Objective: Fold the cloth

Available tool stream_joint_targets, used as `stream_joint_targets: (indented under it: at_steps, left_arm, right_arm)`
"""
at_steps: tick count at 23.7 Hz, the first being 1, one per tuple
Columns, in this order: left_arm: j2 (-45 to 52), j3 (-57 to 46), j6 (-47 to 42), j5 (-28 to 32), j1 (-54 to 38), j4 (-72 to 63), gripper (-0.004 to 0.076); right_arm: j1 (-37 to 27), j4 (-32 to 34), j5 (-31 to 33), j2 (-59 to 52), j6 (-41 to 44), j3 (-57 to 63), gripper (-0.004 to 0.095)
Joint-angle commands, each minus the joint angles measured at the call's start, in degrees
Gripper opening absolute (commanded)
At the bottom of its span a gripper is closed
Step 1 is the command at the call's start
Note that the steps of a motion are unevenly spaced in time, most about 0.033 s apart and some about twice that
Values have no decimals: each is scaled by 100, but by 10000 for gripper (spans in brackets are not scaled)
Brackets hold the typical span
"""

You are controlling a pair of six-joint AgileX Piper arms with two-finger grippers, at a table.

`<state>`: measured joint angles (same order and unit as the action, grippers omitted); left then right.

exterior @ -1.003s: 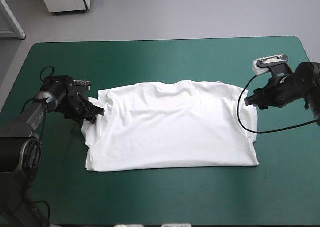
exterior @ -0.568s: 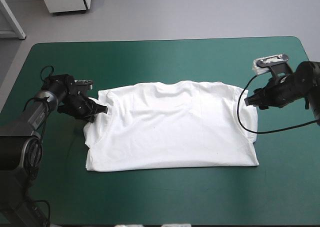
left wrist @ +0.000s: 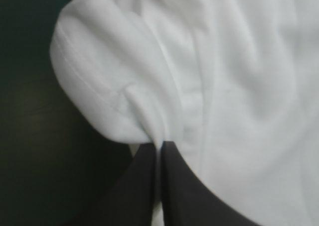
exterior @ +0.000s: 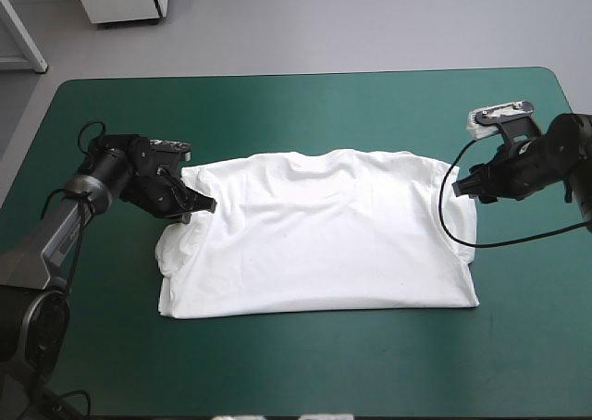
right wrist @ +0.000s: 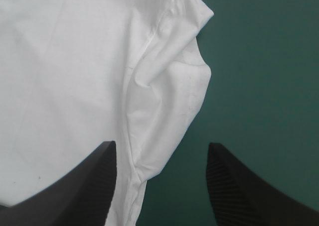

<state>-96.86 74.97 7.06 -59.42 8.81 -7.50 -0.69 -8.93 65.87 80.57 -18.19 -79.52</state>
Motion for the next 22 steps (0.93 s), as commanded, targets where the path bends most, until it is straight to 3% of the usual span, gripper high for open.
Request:
stream_joint_targets:
  at_steps: [1,12,13,16,18,22]
  left_arm:
    - [99,137,-43,222,304,-311,-9]
    - [-351,137,58,482,618,-479,-1]
    - [-337,168,110,355,618,-492,22]
    - [-212,345,169,-193,618,-614,227]
    - [-100,444,247,-353,618,-736,322]
    - [263,621,319,-546,618,-821,401]
  right_arm:
    - [7,-5,-118,-163,19,-190,509]
    - [7,133,-336,-155,-7,-190,509]
    - [7,178,-336,-155,-7,-190,509]
    - [7,302,-401,-136,34,-190,510]
    - [7,410,-421,-61,139,-190,510]
    - [7,516,-367,216,308,-190,510]
